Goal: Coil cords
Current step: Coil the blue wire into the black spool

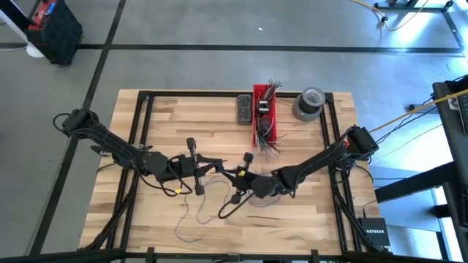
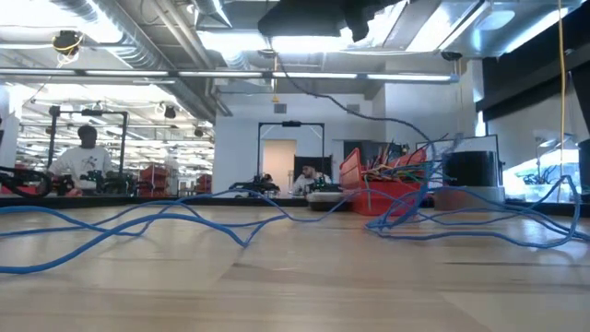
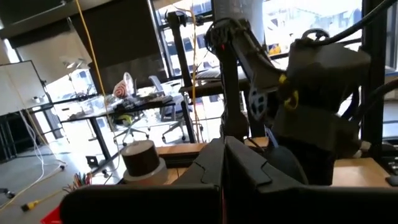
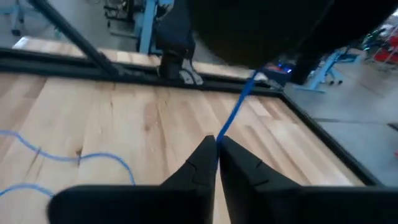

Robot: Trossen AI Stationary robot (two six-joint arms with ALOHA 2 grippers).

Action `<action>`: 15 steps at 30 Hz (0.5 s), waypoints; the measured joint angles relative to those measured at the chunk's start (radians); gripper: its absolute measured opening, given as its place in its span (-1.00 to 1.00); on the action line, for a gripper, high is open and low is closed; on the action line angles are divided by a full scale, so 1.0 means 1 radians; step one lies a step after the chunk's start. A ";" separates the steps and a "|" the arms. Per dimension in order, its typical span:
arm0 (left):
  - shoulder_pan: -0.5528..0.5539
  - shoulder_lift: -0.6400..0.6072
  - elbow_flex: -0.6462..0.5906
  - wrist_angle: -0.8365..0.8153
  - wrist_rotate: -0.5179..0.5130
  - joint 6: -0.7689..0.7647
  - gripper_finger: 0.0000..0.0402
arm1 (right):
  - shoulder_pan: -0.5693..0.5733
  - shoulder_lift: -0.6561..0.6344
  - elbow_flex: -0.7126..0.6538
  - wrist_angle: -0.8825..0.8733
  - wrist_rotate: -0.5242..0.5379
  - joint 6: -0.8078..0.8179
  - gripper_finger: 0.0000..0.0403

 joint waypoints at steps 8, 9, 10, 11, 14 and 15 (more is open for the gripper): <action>-0.002 -0.002 0.002 -0.011 0.000 0.009 -0.99 | 0.097 -0.144 0.080 -0.472 -0.017 0.013 -0.41; -0.002 -0.003 0.002 -0.012 0.000 0.013 -0.99 | 0.117 -0.163 0.098 -0.564 -0.016 0.041 -0.37; -0.003 -0.003 0.002 -0.015 0.000 0.013 -0.99 | 0.138 -0.183 0.112 -0.630 -0.014 0.076 -0.34; -0.003 -0.002 0.002 -0.019 0.000 0.013 -0.99 | 0.161 -0.207 0.120 -0.677 -0.010 0.104 -0.32; 0.000 -0.002 0.002 -0.018 0.000 0.012 -0.99 | 0.213 -0.263 0.129 -0.724 0.012 0.118 -0.31; 0.000 -0.002 0.002 -0.018 0.002 0.012 -0.99 | 0.227 -0.273 0.130 -0.739 0.022 0.117 -0.31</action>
